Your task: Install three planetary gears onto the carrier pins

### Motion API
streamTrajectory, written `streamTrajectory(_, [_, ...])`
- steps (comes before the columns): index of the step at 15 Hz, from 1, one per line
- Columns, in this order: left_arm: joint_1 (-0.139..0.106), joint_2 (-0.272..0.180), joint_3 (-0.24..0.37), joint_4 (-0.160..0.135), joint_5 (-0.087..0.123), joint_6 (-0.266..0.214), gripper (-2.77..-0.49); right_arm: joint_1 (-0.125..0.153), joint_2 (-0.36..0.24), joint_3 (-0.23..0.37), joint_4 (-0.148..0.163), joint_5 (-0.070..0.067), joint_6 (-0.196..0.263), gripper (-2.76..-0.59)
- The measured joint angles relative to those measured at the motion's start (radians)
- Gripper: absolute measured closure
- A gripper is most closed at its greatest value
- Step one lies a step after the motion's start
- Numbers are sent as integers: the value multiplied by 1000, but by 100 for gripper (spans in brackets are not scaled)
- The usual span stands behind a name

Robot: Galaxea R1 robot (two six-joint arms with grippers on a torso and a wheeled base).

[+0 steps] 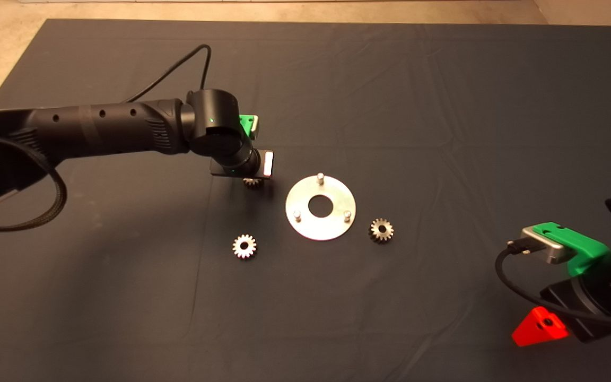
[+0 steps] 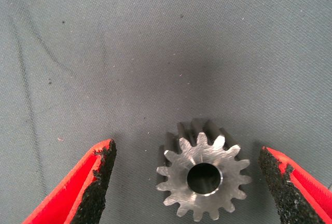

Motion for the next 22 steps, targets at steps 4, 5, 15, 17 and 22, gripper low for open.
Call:
streamTrajectory(4, [0,0,0,0,0,-1,-195,0,0,0,0,0,0,-273])
streamTrajectory(5, [0,0,0,0,0,-1,-188,0,0,0,0,0,0,-273])
streamTrajectory(15, [13,0,0,0,-1,-1,-180,0,0,0,0,0,0,-273])
streamTrajectory(17, [19,0,0,0,-1,-1,-180,0,0,0,0,0,0,-273])
streamTrajectory(22, [19,0,0,0,-2,-1,-169,-1,0,0,0,0,0,-273])
